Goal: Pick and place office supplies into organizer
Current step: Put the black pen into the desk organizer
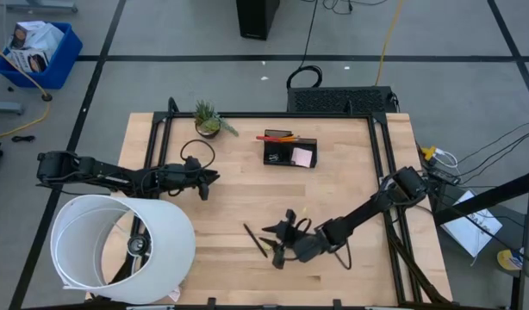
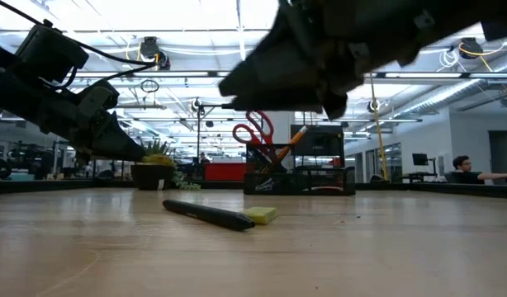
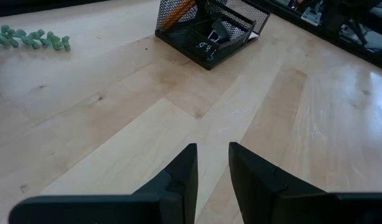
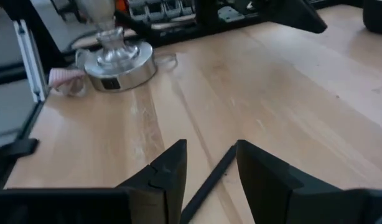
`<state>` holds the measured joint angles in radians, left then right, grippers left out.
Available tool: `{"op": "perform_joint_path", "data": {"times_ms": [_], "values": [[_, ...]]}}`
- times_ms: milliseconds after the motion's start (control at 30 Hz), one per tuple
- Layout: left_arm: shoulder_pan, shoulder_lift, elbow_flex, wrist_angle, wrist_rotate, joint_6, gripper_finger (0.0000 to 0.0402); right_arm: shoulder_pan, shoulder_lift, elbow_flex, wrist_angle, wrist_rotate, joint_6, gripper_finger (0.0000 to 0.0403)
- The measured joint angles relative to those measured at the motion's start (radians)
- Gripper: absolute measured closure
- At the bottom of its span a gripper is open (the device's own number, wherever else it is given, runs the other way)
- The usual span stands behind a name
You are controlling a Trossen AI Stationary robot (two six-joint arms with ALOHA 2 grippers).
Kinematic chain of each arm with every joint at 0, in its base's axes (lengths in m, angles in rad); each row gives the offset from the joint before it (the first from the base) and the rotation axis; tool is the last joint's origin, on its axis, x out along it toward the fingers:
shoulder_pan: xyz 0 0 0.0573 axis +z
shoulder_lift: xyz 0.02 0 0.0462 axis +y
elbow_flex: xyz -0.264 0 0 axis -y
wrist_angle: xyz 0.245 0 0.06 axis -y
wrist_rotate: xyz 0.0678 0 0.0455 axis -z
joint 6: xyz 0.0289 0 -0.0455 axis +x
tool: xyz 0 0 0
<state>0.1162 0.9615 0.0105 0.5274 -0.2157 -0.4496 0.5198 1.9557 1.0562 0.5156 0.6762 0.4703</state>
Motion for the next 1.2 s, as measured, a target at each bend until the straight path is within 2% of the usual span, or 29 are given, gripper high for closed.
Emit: {"op": "perform_joint_path", "data": {"times_ms": [200, 400, 567, 667, 933, 1100, 1200], "values": [[0.0, 0.0, 0.0, -0.001, 0.0, 0.0, 0.0309, -0.007, 0.055, 0.105, -0.114, 0.019, -0.044, 0.0271], [0.0, 0.0, 0.0, -0.001, 0.0, 0.0, 0.0309, -0.015, 0.058, 0.106, -0.164, 0.029, 0.036, 0.0271], [0.0, 0.0, 0.0, 0.0, 0.0, 0.0, 0.0309, 0.014, 0.068, 0.136, -0.157, 0.041, -0.038, 0.0271], [0.0, 0.0, 0.0, 0.0, 0.0, 0.0, 0.0309, 0.03, 0.068, 0.135, -0.175, 0.101, -0.074, 0.0271], [0.0, 0.0, 0.0, 0.0, 0.0, 0.0, 0.0309, 0.069, 0.066, 0.136, -0.283, 0.11, -0.036, 0.0271], [0.0, 0.0, 0.0, 0.0, 0.0, 0.0, 0.0309, 0.112, 0.066, 0.136, -0.344, 0.209, -0.046, 0.0271], [0.0, 0.0, 0.0, 0.0, 0.0, 0.0, 0.0309, 0.132, 0.066, 0.136, -0.372, 0.216, -0.056, 0.0271]]}}
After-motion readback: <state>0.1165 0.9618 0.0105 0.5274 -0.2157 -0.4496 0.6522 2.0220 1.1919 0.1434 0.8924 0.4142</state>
